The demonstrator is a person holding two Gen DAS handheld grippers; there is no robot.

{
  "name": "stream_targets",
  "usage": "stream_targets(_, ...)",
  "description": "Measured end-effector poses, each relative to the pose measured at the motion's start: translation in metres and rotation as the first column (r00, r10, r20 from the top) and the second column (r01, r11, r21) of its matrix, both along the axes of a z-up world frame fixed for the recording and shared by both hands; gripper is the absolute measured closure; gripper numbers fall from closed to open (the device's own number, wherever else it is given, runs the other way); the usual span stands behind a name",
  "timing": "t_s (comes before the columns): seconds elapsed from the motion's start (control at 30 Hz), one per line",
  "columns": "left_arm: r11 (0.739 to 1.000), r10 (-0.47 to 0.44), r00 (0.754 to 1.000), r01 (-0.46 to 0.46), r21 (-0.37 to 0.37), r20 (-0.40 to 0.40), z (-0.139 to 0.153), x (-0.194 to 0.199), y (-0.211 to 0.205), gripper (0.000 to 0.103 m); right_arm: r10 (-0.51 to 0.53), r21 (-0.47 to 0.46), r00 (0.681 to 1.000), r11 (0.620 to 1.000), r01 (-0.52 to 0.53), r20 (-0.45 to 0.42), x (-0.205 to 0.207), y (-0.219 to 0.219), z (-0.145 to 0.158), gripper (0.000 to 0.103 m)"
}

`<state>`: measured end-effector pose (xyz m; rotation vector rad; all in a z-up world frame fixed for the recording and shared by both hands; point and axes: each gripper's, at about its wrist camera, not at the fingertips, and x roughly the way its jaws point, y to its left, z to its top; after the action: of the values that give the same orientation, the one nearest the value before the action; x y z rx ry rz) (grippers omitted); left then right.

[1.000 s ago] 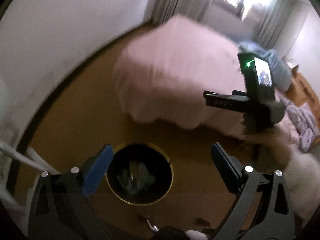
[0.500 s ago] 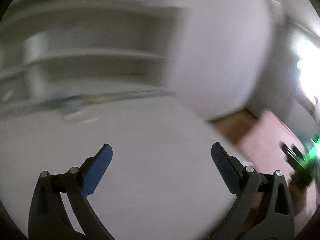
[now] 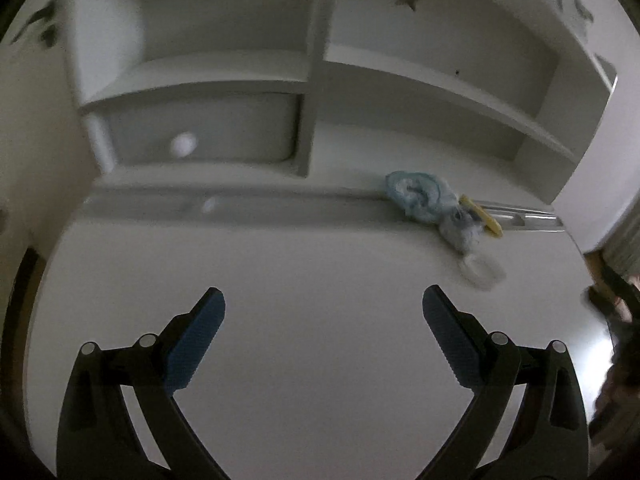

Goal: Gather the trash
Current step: 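Grasp blue-white tissue with left tool while right tool grasps grey cloth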

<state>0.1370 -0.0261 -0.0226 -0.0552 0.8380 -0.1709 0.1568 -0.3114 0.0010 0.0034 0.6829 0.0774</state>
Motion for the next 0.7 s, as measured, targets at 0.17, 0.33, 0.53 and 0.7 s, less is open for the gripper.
stream_targets(0.17, 0.998, -0.050, 0.999, 0.049, 0.045, 0.012, -0.004, 0.053, -0.037, 0.007, 0.062, -0.026, 0.993, 0.998, -0.065, -0.097, 0.072, 0.059, -0.015, 0.007)
stream_targets(0.33, 0.991, -0.120, 0.992, 0.123, 0.059, -0.043, -0.019, 0.095, -0.064, 0.007, 0.084, -0.039, 0.979, 0.995, -0.093, -0.188, 0.120, 0.079, -0.031, 0.033)
stream_targets(0.53, 0.993, -0.116, 0.992, 0.117, 0.012, -0.048, -0.031, 0.106, -0.052, 0.007, 0.157, 0.036, 0.968, 0.988, -0.152, -0.195, 0.131, 0.085, -0.032, 0.073)
stream_targets(0.7, 0.995, -0.092, 0.996, 0.092, -0.042, 0.001, -0.024, 0.100, -0.044, 0.007, 0.161, 0.093, 0.978, 0.984, -0.150, -0.132, 0.115, 0.064, -0.011, 0.076)
